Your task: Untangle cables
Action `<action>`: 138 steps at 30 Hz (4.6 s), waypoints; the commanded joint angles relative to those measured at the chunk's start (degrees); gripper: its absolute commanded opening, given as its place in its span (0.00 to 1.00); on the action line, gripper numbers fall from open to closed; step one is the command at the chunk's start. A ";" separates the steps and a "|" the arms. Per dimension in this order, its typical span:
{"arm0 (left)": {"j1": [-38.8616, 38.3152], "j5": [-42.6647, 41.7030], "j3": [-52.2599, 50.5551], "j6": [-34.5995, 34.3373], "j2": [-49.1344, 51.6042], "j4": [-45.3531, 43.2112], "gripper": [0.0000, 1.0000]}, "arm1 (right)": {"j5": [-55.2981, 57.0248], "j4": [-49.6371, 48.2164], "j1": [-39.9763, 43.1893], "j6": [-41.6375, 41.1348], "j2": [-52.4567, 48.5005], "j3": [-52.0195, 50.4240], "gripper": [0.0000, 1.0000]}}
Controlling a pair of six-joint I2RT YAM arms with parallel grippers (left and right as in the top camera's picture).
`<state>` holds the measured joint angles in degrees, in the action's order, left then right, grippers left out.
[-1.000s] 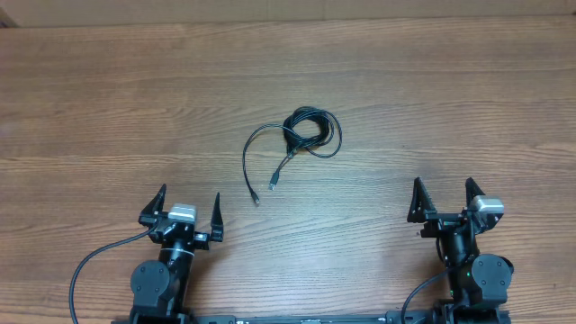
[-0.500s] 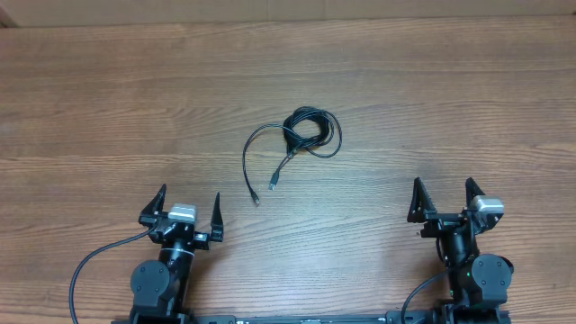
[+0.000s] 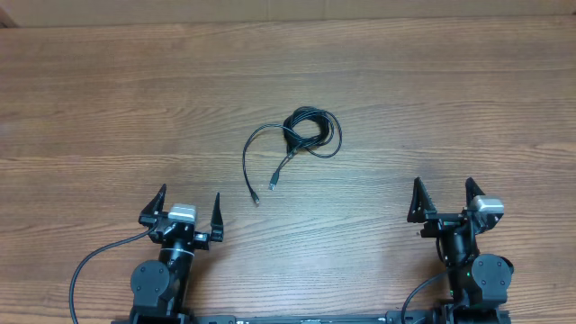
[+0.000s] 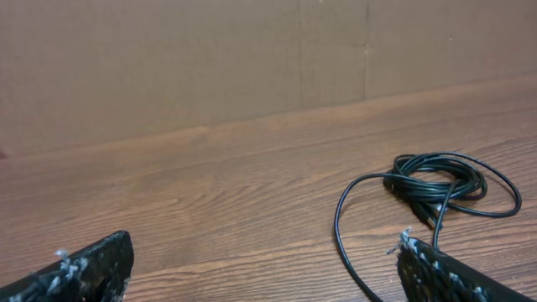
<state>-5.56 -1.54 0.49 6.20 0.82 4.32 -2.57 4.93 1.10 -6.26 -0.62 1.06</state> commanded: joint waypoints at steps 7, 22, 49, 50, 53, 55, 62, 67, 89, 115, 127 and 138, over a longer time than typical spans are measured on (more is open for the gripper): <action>0.28 -1.03 -0.22 0.20 0.28 -0.04 0.99 | -0.07 -0.31 0.09 -0.35 0.46 -0.61 1.00; 0.28 -1.03 -0.22 0.20 0.28 -0.04 0.99 | -0.07 -0.31 0.09 -0.35 0.46 -0.61 1.00; 0.31 1.07 11.08 -5.60 2.84 13.18 1.00 | 2.95 8.94 0.09 -4.39 -0.79 6.97 1.00; 0.28 1.07 12.26 -5.60 3.91 13.90 0.99 | 2.93 9.22 0.09 -4.55 -1.57 7.78 1.00; 0.28 1.03 15.69 -5.62 7.98 15.50 1.00 | 2.95 10.75 0.09 -5.18 -4.55 10.54 1.00; 0.28 1.05 18.64 -5.60 11.74 16.96 1.00 | 2.95 11.98 0.09 -5.35 -7.48 12.76 1.00; 0.28 0.81 29.53 -5.57 26.40 23.56 1.00 | 2.91 16.06 0.09 -5.33 -21.53 21.92 1.00; 0.28 -1.75 38.07 -5.60 36.52 30.45 0.99 | 2.86 21.38 0.09 -5.33 -32.41 31.15 1.00; 0.28 -10.12 48.24 -15.26 45.31 36.89 1.00 | -10.40 30.34 0.07 -3.69 -54.55 53.72 1.00; 0.28 -5.75 63.84 -17.57 66.58 51.78 1.00 | -5.86 36.33 -16.79 -17.35 -85.81 76.91 0.92; 0.07 -5.77 63.84 -13.94 66.58 49.79 1.00 | 3.80 29.97 -24.57 -33.99 -102.84 76.91 0.60; -2.36 -5.51 63.84 -11.06 66.58 49.20 1.00 | -2.69 22.58 -25.51 -44.19 -113.48 76.91 0.60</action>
<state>-7.14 -7.66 63.00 -6.44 67.35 53.98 -3.27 27.92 -23.77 -45.54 -112.16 76.77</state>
